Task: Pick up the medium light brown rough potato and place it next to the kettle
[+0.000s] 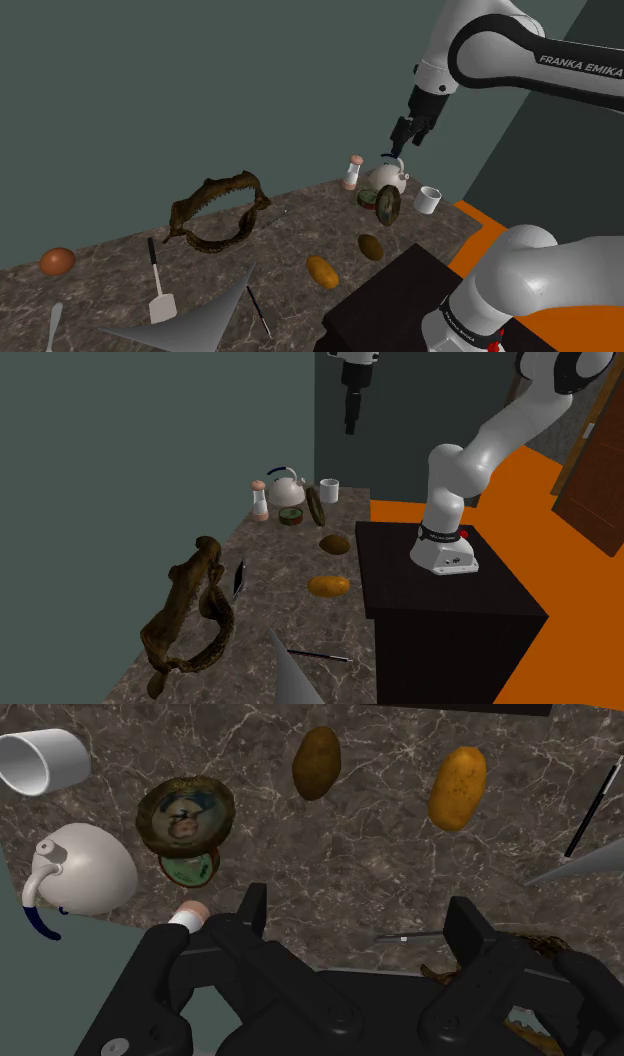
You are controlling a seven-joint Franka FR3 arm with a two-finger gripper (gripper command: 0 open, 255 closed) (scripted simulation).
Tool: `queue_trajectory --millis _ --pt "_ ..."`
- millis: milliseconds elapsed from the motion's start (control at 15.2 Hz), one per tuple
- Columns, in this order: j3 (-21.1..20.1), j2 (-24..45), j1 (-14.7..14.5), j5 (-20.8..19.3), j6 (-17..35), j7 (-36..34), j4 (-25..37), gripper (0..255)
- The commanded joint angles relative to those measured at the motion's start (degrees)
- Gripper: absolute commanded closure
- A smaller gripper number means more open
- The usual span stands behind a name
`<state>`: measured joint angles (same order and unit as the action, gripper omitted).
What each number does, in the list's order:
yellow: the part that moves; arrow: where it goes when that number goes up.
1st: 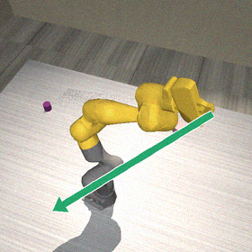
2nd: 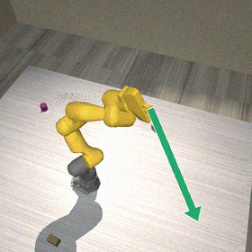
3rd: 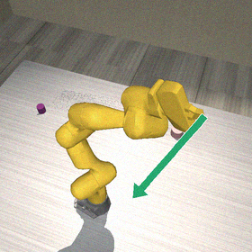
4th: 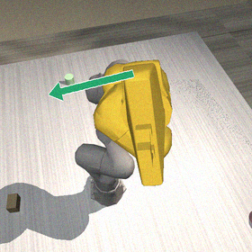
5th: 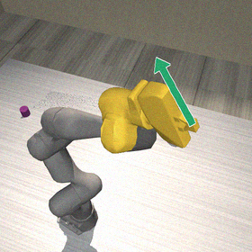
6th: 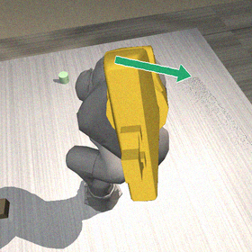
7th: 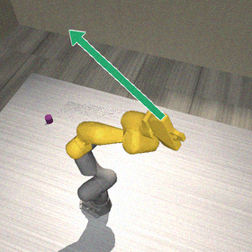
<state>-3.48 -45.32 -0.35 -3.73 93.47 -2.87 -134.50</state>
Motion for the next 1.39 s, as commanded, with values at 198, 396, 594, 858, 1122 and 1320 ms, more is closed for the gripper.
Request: queue_trajectory --millis 198,396,594,858,1122,1320 --pt "-3.4 2.6 -0.3 0.3 3.5 -3.9 -2.7 0" --pt "-6.8 6.0 -0.4 0.4 7.0 -7.9 -4.7 0" --pt "-10.2 10.2 -0.5 0.2 10.5 -12.1 -6.0 0" --pt "-14.7 17.0 -0.1 -0.8 15.1 -18.1 -6.8 0" --pt "-19.0 25.3 0.6 -3.1 19.2 -24.7 -6.3 0" --pt "-21.8 32.3 1.3 -6.0 21.8 -30.3 -5.1 0"
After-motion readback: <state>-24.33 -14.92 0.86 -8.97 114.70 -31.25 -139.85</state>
